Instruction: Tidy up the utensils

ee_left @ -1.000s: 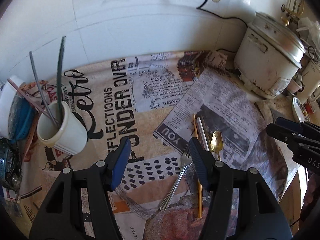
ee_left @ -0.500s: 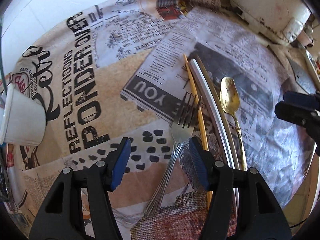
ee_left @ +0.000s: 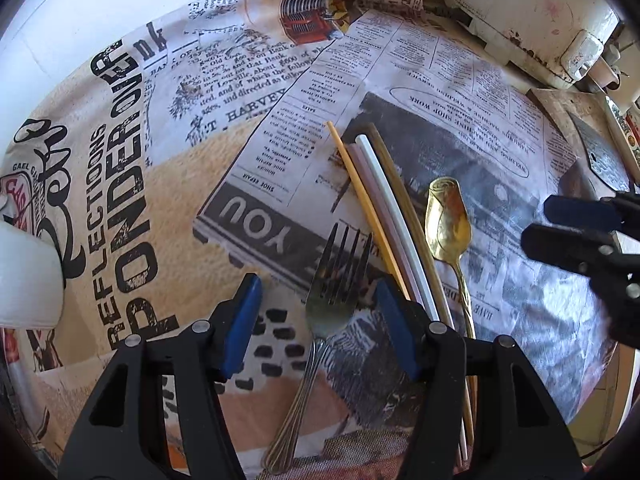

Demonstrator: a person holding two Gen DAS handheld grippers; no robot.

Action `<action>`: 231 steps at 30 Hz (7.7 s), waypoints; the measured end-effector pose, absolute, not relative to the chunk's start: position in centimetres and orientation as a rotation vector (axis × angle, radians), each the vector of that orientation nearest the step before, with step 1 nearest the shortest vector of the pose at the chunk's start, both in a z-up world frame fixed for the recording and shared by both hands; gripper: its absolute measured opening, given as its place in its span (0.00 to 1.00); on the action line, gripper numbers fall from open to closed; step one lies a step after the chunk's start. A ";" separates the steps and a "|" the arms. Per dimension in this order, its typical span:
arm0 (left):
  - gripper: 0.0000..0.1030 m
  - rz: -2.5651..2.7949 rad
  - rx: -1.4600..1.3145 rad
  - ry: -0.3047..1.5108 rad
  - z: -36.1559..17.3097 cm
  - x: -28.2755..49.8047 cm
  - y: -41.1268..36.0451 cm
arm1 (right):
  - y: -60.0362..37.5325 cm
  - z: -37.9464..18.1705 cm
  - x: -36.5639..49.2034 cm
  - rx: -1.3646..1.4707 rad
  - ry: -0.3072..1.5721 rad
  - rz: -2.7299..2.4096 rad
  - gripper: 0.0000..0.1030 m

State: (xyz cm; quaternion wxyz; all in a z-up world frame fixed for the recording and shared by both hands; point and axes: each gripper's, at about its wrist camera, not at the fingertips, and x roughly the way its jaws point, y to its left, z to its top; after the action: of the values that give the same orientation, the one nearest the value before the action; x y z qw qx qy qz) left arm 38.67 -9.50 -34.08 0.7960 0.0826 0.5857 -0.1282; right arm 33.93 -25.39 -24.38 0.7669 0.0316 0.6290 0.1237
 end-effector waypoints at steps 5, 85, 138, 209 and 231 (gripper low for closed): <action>0.41 -0.291 0.179 1.240 -33.9 39.2 -10.3 | -24.6 -25.3 34.5 0.074 1.384 0.287 0.39; 0.22 -0.116 -0.175 0.725 -13.8 30.1 7.2 | -11.0 -9.9 32.0 0.016 0.801 0.331 0.04; 0.22 0.002 -0.227 0.748 -14.3 29.6 13.4 | -11.9 -19.0 32.1 0.034 1.144 0.345 0.04; 0.22 0.047 -0.217 0.714 -13.5 30.4 18.5 | -4.1 -17.3 32.3 -0.069 1.004 0.415 0.01; 0.22 0.061 -0.214 0.717 -13.5 31.5 18.8 | -12.7 -24.1 36.9 0.157 1.255 0.174 0.32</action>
State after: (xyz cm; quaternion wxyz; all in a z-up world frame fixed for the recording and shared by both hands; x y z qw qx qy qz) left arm 31.46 18.84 -13.50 0.9304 -0.1045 0.3500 0.0297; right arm 36.87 -12.70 -24.12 0.8031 0.0735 0.5857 0.0813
